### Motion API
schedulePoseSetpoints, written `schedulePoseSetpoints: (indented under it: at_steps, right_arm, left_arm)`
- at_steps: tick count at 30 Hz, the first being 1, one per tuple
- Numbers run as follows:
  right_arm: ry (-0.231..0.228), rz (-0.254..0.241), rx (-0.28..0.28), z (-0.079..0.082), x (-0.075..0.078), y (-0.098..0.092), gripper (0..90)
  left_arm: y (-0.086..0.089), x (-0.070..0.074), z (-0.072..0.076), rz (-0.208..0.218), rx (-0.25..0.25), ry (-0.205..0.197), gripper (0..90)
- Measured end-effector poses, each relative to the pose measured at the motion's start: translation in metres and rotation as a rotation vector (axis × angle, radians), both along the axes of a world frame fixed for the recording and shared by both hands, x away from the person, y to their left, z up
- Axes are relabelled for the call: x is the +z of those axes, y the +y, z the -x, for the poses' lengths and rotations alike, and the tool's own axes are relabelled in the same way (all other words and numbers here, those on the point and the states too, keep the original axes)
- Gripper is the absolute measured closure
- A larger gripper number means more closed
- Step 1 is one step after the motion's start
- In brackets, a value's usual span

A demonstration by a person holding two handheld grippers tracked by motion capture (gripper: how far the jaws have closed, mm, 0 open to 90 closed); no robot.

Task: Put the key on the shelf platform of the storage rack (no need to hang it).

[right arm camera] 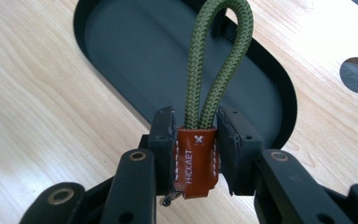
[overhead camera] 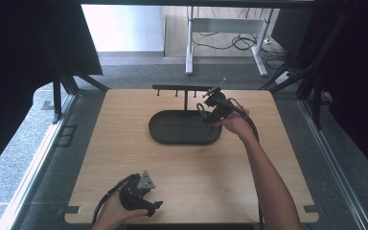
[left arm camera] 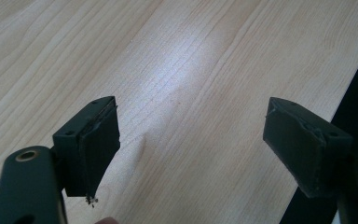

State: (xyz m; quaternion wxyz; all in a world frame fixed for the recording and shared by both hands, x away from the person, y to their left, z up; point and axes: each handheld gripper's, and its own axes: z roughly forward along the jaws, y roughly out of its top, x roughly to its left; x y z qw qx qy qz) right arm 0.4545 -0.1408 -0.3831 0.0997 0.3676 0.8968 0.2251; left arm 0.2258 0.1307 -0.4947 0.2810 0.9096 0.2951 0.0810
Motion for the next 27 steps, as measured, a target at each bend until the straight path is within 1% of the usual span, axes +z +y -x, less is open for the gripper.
schedulePoseSetpoints:
  at_steps: [9, 12, 15, 17, 18, 20, 21, 22, 23, 24, 27]
  right_arm:
    - [-0.008, 0.000, -0.010, -0.011, -0.001, 0.005, 68.3]
    - [-0.019, -0.016, -0.025, -0.018, 0.002, 0.002, 68.3]
    - [-0.026, -0.016, -0.030, -0.022, 0.002, 0.002, 68.3]
    - [-0.034, -0.026, -0.036, -0.026, -0.001, 0.002, 68.2]
    - [-0.041, -0.029, -0.034, -0.028, -0.002, 0.002, 68.2]
    - [-0.043, -0.037, -0.038, -0.030, -0.007, 0.002, 68.2]
    - [-0.043, -0.037, -0.038, -0.030, -0.007, 0.002, 68.2]
    - [-0.048, -0.035, -0.038, -0.032, -0.013, 0.004, 68.2]
    - [-0.048, -0.035, -0.038, -0.032, -0.013, 0.004, 68.2]
    - [-0.046, -0.039, -0.043, -0.033, -0.021, 0.005, 68.1]
    - [-0.042, -0.040, -0.049, -0.034, -0.031, 0.005, 68.0]
  left_arm:
    - [0.000, 0.000, 0.000, 0.002, -0.001, 0.002, 19.1]
    - [-0.001, -0.001, 0.000, -0.001, -0.002, 0.005, 19.1]
    - [-0.002, -0.001, 0.000, -0.004, -0.007, 0.005, 19.1]
    - [-0.002, -0.001, 0.000, -0.003, -0.007, 0.005, 19.1]
    - [-0.001, -0.001, 0.000, -0.002, -0.006, 0.004, 19.1]
    - [-0.001, 0.000, 0.000, -0.001, -0.004, 0.002, 19.1]
    - [-0.001, 0.000, 0.000, -0.001, -0.004, 0.002, 19.1]
    - [0.000, 0.000, 0.000, 0.000, -0.003, 0.002, 19.1]
    - [0.000, 0.000, 0.000, 0.000, -0.003, 0.002, 19.1]
    - [0.000, 0.000, 0.000, -0.001, -0.001, 0.001, 19.1]
    - [0.000, 0.000, 0.000, -0.002, -0.002, 0.002, 19.1]
